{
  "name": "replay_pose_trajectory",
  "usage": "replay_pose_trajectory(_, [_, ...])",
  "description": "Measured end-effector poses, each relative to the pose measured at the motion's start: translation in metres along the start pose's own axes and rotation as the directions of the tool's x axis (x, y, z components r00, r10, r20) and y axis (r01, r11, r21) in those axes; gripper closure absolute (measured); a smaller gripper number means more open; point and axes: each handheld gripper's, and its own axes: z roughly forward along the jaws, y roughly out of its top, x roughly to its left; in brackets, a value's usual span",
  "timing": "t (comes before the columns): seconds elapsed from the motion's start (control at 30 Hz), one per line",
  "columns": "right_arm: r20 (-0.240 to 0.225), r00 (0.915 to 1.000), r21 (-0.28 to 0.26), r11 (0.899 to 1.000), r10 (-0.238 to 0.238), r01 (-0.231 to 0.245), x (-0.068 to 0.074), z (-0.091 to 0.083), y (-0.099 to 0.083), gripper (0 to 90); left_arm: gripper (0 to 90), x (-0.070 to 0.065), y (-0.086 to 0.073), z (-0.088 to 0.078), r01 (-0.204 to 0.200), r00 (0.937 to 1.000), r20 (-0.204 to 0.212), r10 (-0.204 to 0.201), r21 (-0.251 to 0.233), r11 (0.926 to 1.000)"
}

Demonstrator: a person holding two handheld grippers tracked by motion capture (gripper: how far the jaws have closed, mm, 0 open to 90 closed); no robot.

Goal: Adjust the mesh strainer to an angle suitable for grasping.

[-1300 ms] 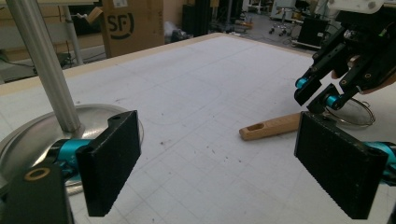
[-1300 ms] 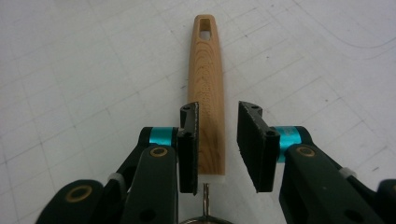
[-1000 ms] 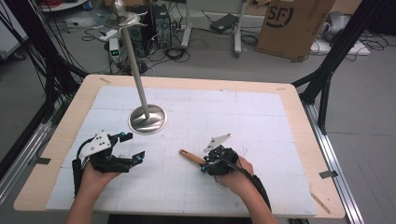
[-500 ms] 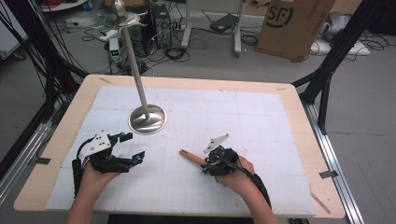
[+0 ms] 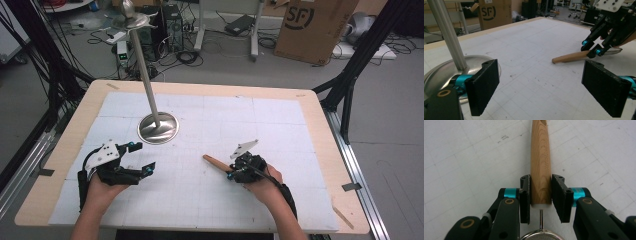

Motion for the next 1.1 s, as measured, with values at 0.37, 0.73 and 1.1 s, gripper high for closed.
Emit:
replay_pose_trajectory(0.37, [-0.032,0.9994,-0.076,0.997,0.012,-0.014,0.006,-0.010,-0.004,67.9,15.1,0.001,-0.001,0.000,0.003,1.0000,-0.003,-0.003,0.005,1.0000])
replay_pose_trajectory(0.73, [-0.055,0.9953,-0.247,0.965,0.079,-0.091,0.002,-0.031,-0.031,61.9,15.1,0.002,-0.002,0.001,0.004,0.9999,-0.013,-0.004,0.045,0.9990])
replay_pose_trajectory(1.1, [-0.050,0.9895,-0.313,0.939,0.136,-0.145,-0.009,-0.050,-0.046,54.7,15.1,0.002,-0.001,0.001,-0.004,0.9999,-0.012,0.005,0.062,0.9981])
